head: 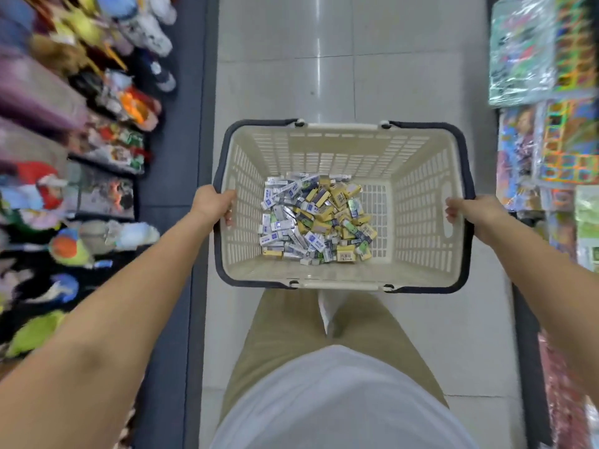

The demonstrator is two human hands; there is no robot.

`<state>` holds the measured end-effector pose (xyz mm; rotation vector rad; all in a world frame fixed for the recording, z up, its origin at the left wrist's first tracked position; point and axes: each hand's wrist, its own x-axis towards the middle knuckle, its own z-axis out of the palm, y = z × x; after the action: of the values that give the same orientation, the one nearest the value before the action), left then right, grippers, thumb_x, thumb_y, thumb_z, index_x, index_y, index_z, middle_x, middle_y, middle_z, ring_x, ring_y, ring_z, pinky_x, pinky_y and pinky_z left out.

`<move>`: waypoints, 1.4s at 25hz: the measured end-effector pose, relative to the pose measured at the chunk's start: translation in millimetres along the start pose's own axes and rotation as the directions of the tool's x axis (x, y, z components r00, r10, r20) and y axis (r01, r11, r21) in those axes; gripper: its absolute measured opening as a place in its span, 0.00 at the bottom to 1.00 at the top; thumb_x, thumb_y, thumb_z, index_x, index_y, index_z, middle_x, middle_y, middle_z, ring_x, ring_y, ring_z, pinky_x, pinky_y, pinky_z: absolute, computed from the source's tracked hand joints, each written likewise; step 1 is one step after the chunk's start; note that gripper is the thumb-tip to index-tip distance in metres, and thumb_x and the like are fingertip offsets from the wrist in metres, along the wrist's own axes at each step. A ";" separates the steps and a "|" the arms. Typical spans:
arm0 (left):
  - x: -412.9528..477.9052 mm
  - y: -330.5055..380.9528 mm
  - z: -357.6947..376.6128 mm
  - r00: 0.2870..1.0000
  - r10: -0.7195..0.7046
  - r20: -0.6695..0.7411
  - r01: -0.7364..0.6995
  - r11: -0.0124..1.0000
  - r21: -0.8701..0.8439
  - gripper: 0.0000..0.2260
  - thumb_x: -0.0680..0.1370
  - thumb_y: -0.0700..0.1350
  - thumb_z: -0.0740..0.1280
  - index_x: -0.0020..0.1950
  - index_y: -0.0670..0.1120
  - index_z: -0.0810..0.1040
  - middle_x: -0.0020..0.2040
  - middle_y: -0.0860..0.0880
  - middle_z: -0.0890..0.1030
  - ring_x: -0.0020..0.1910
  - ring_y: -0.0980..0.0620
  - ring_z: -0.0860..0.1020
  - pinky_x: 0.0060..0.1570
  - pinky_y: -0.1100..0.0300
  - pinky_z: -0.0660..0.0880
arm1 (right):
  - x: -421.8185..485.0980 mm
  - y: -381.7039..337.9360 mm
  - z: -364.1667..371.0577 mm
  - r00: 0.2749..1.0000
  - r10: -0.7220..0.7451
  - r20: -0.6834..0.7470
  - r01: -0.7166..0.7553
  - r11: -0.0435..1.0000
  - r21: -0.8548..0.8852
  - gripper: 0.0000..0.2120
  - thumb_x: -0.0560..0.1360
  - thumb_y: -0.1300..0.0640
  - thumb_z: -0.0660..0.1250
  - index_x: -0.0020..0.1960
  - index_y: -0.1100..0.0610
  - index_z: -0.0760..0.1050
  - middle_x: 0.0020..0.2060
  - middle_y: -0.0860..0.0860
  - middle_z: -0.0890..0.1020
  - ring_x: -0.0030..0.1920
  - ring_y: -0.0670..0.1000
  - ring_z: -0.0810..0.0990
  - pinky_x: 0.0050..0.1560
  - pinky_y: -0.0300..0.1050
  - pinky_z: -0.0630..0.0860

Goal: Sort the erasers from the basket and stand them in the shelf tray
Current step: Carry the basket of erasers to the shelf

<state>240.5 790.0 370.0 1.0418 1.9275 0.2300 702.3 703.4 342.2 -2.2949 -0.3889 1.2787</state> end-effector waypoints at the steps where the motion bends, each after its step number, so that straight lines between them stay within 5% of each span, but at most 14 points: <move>1: 24.3 31.7 -3.0 1.000 0.010 0.013 -0.010 1.000 0.010 0.07 0.76 0.43 0.63 0.42 0.41 0.69 0.28 0.43 0.73 0.24 0.46 0.72 0.30 0.57 0.72 | 13.1 -22.8 0.5 1.000 0.012 -0.019 -0.011 1.000 0.029 0.06 0.72 0.60 0.68 0.44 0.62 0.74 0.32 0.54 0.78 0.30 0.50 0.77 0.44 0.46 0.78; 5: 104.9 136.6 -6.8 0.998 0.054 0.043 -0.056 0.998 0.036 0.10 0.75 0.42 0.63 0.37 0.45 0.64 0.29 0.45 0.72 0.20 0.50 0.71 0.30 0.57 0.71 | 58.6 -102.8 1.7 0.999 0.015 -0.043 -0.009 0.991 0.135 0.06 0.73 0.63 0.66 0.38 0.60 0.72 0.24 0.51 0.77 0.22 0.45 0.75 0.32 0.37 0.77; 9: 193.8 242.7 4.2 0.996 0.037 0.078 -0.037 0.999 0.003 0.09 0.75 0.40 0.63 0.38 0.46 0.64 0.31 0.45 0.71 0.24 0.47 0.69 0.32 0.54 0.72 | 130.9 -189.0 -0.9 0.998 0.053 -0.046 -0.044 0.983 0.179 0.04 0.74 0.62 0.66 0.41 0.59 0.72 0.32 0.54 0.75 0.29 0.49 0.74 0.38 0.42 0.75; 13: 272.8 348.5 17.1 0.993 0.035 0.115 -0.037 0.999 0.013 0.09 0.76 0.40 0.63 0.38 0.45 0.66 0.32 0.45 0.70 0.24 0.47 0.69 0.27 0.56 0.72 | 214.7 -284.1 -6.1 0.995 0.096 -0.030 -0.089 0.980 0.180 0.07 0.74 0.62 0.66 0.50 0.63 0.72 0.32 0.55 0.75 0.27 0.49 0.74 0.36 0.42 0.74; 16: 323.8 427.6 17.1 0.993 0.017 0.119 -0.019 1.000 0.018 0.08 0.76 0.40 0.63 0.39 0.44 0.67 0.32 0.45 0.71 0.24 0.47 0.69 0.29 0.56 0.73 | 264.5 -362.8 -14.8 0.996 0.079 -0.047 -0.068 0.978 0.197 0.03 0.74 0.63 0.66 0.45 0.63 0.73 0.30 0.55 0.74 0.21 0.46 0.73 0.30 0.39 0.75; 21: 423.4 553.9 16.0 0.990 0.058 0.127 -0.057 0.998 -0.016 0.05 0.76 0.40 0.63 0.46 0.42 0.68 0.32 0.45 0.71 0.19 0.52 0.69 0.32 0.53 0.73 | 348.1 -484.2 -20.7 0.994 0.087 -0.068 -0.072 0.977 0.201 0.08 0.73 0.62 0.65 0.50 0.64 0.72 0.30 0.54 0.75 0.24 0.48 0.73 0.35 0.44 0.73; 30: 629.6 802.2 4.2 0.971 0.107 0.214 -0.115 0.993 0.028 0.08 0.78 0.40 0.62 0.40 0.45 0.66 0.33 0.45 0.70 0.26 0.48 0.69 0.29 0.54 0.73 | 494.4 -711.1 4.6 0.987 0.128 -0.094 -0.084 0.924 0.373 0.04 0.75 0.67 0.62 0.42 0.63 0.69 0.19 0.51 0.73 0.18 0.45 0.70 0.23 0.36 0.71; 35: 727.8 929.3 3.9 0.962 0.132 0.240 -0.145 0.989 0.035 0.07 0.78 0.40 0.62 0.40 0.44 0.67 0.32 0.45 0.69 0.24 0.48 0.67 0.25 0.57 0.72 | 567.2 -837.5 4.7 0.983 0.145 -0.110 -0.084 0.897 0.434 0.08 0.75 0.66 0.62 0.52 0.61 0.66 0.22 0.53 0.73 0.16 0.44 0.69 0.21 0.33 0.68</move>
<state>605.8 1912.1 400.7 1.1851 1.6554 0.1266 983.4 1674.2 383.5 -2.0315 0.0775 1.1143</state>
